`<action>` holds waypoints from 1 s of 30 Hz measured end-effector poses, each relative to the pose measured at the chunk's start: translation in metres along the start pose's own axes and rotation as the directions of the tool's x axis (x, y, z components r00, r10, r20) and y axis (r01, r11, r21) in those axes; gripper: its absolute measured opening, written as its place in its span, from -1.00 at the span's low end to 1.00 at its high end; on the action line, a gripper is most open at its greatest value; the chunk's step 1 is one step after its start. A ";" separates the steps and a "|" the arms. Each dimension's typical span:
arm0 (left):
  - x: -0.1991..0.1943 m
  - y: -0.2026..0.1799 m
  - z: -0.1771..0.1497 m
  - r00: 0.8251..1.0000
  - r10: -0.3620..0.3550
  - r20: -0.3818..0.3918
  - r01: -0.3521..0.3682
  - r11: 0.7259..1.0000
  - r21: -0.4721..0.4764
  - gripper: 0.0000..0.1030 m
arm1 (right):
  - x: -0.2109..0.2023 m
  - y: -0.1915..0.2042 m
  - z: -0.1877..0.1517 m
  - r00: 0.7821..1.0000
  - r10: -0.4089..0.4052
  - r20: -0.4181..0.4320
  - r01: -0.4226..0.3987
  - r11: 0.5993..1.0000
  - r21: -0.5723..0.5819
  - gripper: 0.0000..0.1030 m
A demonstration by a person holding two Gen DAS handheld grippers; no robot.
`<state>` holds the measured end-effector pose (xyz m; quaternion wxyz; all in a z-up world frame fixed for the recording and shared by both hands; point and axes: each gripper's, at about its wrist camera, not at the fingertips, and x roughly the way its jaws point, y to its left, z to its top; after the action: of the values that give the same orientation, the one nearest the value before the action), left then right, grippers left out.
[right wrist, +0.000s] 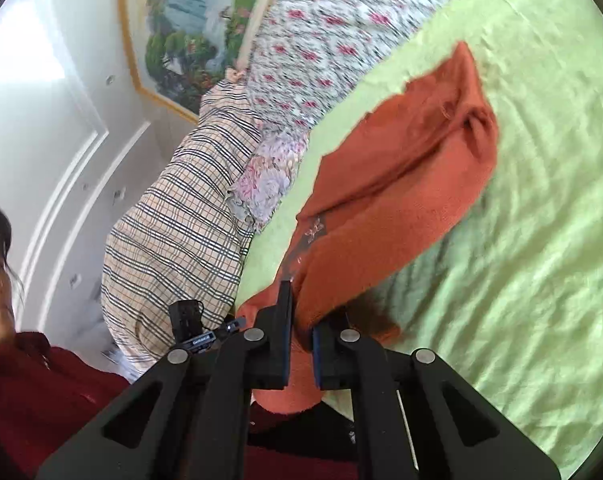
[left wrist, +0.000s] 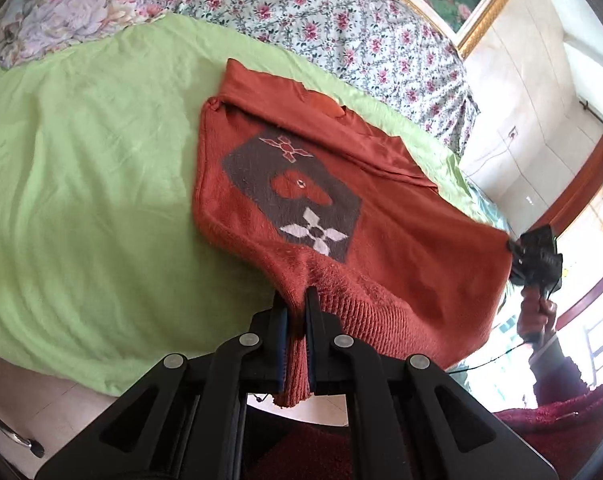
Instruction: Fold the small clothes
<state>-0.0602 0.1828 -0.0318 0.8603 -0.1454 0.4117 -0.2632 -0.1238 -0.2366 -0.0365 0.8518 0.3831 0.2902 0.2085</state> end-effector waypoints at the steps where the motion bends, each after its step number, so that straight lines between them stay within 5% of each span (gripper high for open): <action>1: 0.001 0.000 0.001 1.000 0.004 -0.003 -0.004 1.000 0.000 -0.90 | 0.003 -0.003 -0.002 1.000 0.003 -0.013 -0.003 1.000 0.015 -0.76; 4: 0.006 0.001 0.000 1.000 0.012 -0.013 -0.013 1.000 -0.005 -0.90 | 0.014 -0.005 -0.012 0.998 0.005 -0.059 -0.004 1.000 0.026 -0.57; 6: 0.009 0.002 0.000 1.000 0.014 -0.017 -0.014 1.000 -0.011 -0.89 | 0.021 -0.002 -0.020 0.996 -0.018 -0.092 0.018 1.000 -0.001 -0.13; 11: 0.015 0.002 0.001 1.000 0.018 -0.025 -0.018 1.000 -0.014 -0.90 | 0.029 0.004 -0.037 0.986 -0.082 -0.145 0.070 0.994 -0.082 -0.05; 13: 0.012 0.000 0.000 1.000 0.021 -0.019 -0.021 1.000 -0.013 -0.90 | 0.030 0.007 -0.039 0.983 -0.098 -0.158 0.082 0.991 -0.103 -0.12; 15: 0.006 -0.003 0.003 1.000 0.016 0.000 -0.016 1.000 -0.013 -0.90 | 0.026 0.013 -0.038 0.983 -0.111 -0.149 0.093 0.988 -0.122 -0.68; 18: 0.000 -0.003 0.007 1.000 0.012 0.029 -0.011 1.000 -0.019 -0.90 | 0.003 0.017 -0.028 0.999 -0.024 -0.043 0.020 0.996 -0.087 -0.89; 30: 0.001 -0.015 0.070 0.985 -0.011 0.175 0.015 1.000 -0.021 -0.91 | -0.002 0.026 0.012 0.996 -0.002 0.090 0.008 0.998 -0.070 -0.90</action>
<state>-0.0101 0.1725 0.0181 0.8897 -0.1803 0.3367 -0.2503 -0.1209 -0.2278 -0.0090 0.8775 0.3612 0.2450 0.1988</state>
